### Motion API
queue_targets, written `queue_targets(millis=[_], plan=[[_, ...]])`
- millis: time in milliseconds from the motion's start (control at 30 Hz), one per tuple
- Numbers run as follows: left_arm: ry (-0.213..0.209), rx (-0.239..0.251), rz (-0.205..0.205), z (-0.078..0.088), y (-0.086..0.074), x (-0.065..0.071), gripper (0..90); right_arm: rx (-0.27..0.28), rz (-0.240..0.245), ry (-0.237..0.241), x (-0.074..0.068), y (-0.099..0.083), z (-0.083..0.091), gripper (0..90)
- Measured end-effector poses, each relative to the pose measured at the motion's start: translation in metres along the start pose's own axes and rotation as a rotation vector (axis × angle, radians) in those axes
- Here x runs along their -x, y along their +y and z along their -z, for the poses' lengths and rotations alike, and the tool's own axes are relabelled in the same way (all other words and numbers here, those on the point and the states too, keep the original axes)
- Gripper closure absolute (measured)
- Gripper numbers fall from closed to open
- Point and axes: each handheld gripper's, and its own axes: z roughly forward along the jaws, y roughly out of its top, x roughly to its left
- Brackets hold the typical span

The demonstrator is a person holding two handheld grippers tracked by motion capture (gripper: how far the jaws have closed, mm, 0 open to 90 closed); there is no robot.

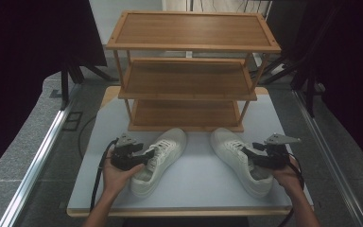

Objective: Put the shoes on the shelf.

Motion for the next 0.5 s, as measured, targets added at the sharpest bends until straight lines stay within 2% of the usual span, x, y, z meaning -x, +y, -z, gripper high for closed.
queue_targets(millis=[67, 133, 200, 300, 333, 367, 400, 500], plan=[[0.008, -0.007, -0.009, -0.0036, 0.0001, 0.0006, 47.1, 0.006, 0.003, 0.009, 0.0022, -0.0018, -0.0048, 51.7], [-0.015, -0.013, -0.001, -0.0055, -0.0016, -0.0025, 51.9, 0.017, -0.001, 0.015, 0.0022, -0.0038, -0.0078, 58.8], [-0.014, -0.021, 0.000, -0.0066, -0.0022, -0.0030, 57.7, 0.024, 0.001, 0.017, 0.0025, -0.0043, -0.0079, 63.4], [-0.010, -0.019, -0.033, -0.0067, -0.0027, 0.0001, 69.1, 0.018, -0.005, 0.000, 0.0036, -0.0046, -0.0082, 70.0], [-0.010, -0.019, -0.033, -0.0067, -0.0027, 0.0001, 72.3, 0.018, -0.005, 0.000, 0.0036, -0.0046, -0.0082, 70.0], [0.005, -0.021, -0.054, -0.0066, -0.0022, 0.0021, 72.3, 0.012, -0.006, -0.007, 0.0032, -0.0043, -0.0084, 72.0], [0.026, -0.019, -0.077, -0.0066, -0.0017, 0.0049, 77.3, 0.003, -0.003, -0.017, 0.0026, -0.0037, -0.0089, 75.7], [0.027, -0.010, -0.085, -0.0063, -0.0021, 0.0048, 79.9, 0.001, -0.003, -0.020, 0.0030, -0.0037, -0.0090, 79.5]])
